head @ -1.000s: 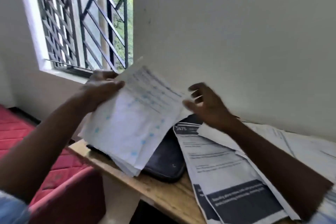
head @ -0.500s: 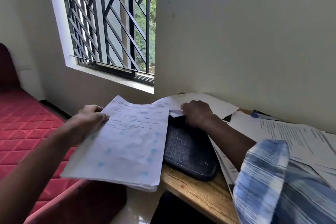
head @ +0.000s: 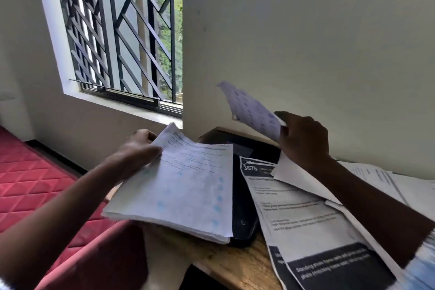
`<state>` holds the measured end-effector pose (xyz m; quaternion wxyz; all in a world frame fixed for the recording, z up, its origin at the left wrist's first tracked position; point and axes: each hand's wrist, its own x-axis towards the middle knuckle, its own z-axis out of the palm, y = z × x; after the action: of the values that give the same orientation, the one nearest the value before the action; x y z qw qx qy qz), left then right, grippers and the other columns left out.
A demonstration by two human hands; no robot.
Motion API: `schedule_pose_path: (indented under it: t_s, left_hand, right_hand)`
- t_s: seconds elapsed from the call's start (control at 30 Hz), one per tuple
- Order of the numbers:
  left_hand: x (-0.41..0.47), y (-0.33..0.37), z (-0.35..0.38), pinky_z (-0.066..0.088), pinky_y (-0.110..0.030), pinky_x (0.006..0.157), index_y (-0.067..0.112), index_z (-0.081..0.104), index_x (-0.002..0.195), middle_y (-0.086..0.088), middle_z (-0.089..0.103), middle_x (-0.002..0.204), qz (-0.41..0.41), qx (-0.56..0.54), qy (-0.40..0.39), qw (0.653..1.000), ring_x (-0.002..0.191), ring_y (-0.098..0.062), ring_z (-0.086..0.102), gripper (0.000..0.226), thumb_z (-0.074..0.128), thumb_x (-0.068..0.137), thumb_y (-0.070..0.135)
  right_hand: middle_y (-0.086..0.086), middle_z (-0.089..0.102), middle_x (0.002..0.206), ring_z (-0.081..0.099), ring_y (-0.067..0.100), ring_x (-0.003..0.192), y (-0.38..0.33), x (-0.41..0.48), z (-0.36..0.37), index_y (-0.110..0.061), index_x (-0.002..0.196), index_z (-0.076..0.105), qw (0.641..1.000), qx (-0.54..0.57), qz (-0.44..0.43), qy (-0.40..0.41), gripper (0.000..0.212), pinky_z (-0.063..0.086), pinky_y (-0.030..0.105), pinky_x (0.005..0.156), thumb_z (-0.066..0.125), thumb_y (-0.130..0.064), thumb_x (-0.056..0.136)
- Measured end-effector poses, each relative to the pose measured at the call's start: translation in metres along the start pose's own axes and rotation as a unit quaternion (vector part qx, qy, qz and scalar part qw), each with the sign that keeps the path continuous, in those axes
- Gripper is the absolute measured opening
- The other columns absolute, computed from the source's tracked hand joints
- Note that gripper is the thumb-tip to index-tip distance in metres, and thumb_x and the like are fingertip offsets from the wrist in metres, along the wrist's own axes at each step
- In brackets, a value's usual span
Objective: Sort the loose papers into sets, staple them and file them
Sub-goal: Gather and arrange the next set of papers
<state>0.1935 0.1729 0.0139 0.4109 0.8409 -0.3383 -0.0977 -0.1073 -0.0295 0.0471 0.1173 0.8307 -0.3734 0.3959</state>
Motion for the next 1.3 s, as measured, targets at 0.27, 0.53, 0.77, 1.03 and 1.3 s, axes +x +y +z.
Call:
schedule_pose_path:
  t_s: [0.27,0.53,0.77,1.03,1.3]
  left_hand:
    - [0.054,0.048,0.080,0.045,-0.031,0.081,0.020,0.060,0.128,-0.017,0.066,0.125,0.094,0.135,-0.006,0.986,0.110,-0.034,0.062,0.041,0.068,0.089,0.028]
    - [0.070,0.065,0.097,0.045,-0.043,0.103,0.029,0.047,0.143,-0.009,0.052,0.142,0.179,0.301,0.007,0.937,0.130,-0.035,0.053,0.048,0.061,0.099,0.044]
    - [0.028,0.151,0.135,0.052,-0.025,0.066,0.017,0.074,0.107,-0.006,0.075,0.107,0.148,-0.065,-0.218,0.962,0.090,-0.019,0.066,0.048,0.057,0.098,0.061]
    - [0.040,0.193,0.184,0.051,-0.030,0.067,0.016,0.035,0.152,-0.008,0.062,0.091,0.119,-0.160,-0.219,0.955,0.075,-0.019,0.060,0.085,0.083,0.083,0.001]
    - [0.054,0.153,0.202,0.062,-0.039,0.083,0.006,0.075,0.117,-0.016,0.079,0.102,0.067,-0.276,-0.242,0.928,0.088,-0.026,0.077,0.027,0.074,0.090,0.002]
  right_hand:
    - [0.001,0.077,0.106,0.072,0.030,0.086,0.060,-0.079,-0.004,-0.025,0.130,0.071,0.998,-0.016,-0.057,-0.004,0.071,0.058,0.038,0.070,0.055,-0.015,0.061]
    - [-0.003,0.075,0.115,0.072,0.024,0.095,0.077,-0.109,0.015,-0.023,0.126,0.073,0.993,0.043,-0.093,-0.059,0.071,0.061,0.041,0.075,0.035,-0.026,0.066]
    - [-0.008,0.074,0.117,0.073,0.018,0.100,0.078,-0.107,0.008,-0.024,0.127,0.071,0.993,0.090,-0.080,-0.017,0.061,0.062,0.034,0.074,0.042,-0.023,0.073]
    - [-0.014,0.071,0.122,0.065,0.008,0.115,0.100,-0.109,0.005,-0.031,0.122,0.071,0.962,0.116,-0.155,-0.192,0.047,0.056,0.033,0.094,0.069,-0.040,0.076]
    - [-0.016,0.072,0.101,0.063,0.009,0.095,0.089,-0.104,-0.002,-0.032,0.100,0.075,0.983,0.010,-0.069,-0.172,0.085,0.044,0.039,0.090,0.016,-0.091,0.087]
